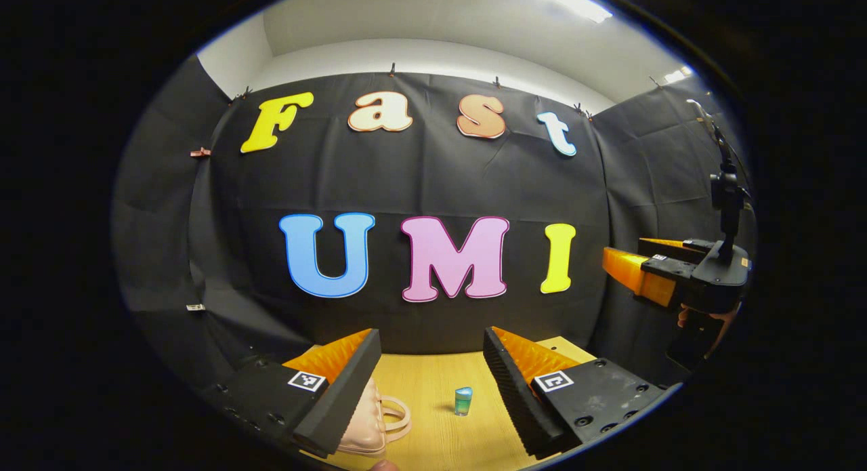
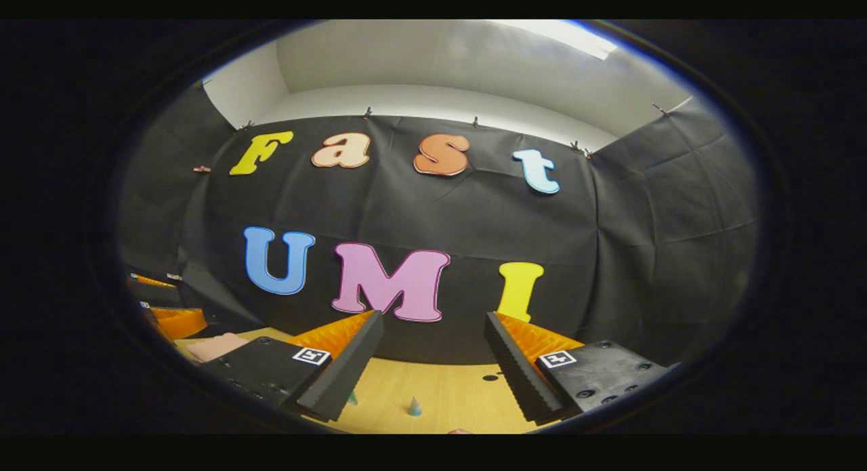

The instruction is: First open the suitcase, pack the skin care products into it, and then close the suitcase.

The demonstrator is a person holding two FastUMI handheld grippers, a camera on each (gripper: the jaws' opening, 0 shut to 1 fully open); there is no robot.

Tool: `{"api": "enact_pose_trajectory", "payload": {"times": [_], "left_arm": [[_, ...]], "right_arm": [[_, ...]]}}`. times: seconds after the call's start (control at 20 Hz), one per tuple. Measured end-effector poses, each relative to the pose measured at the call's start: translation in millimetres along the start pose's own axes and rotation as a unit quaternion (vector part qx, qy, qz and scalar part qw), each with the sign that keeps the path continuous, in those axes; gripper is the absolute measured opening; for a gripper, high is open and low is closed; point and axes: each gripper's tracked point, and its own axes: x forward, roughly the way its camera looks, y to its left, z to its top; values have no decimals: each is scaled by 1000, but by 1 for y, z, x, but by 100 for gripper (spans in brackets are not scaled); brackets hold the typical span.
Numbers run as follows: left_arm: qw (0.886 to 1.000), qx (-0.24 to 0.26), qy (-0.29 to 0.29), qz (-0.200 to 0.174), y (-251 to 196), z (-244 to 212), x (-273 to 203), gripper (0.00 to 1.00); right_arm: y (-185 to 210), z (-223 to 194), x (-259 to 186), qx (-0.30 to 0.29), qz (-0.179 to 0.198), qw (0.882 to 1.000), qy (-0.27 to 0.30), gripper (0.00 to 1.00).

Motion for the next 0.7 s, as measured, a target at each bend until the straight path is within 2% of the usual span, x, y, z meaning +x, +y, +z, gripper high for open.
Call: {"api": "enact_pose_trajectory", "payload": {"times": [0.3, 0.5, 0.7], "left_arm": [[999, 0, -11, 39, 20, 10, -2, 96], [998, 2, -9, 64, 30, 6, -11, 96], [997, 1, 1, 82, 38, -2, -16, 96]], "right_arm": [[41, -7, 37, -2, 52, 999, 9, 95], [74, 2, 41, 6, 95, 995, -8, 95], [84, 1, 41, 2, 116, 993, -12, 95]]}}
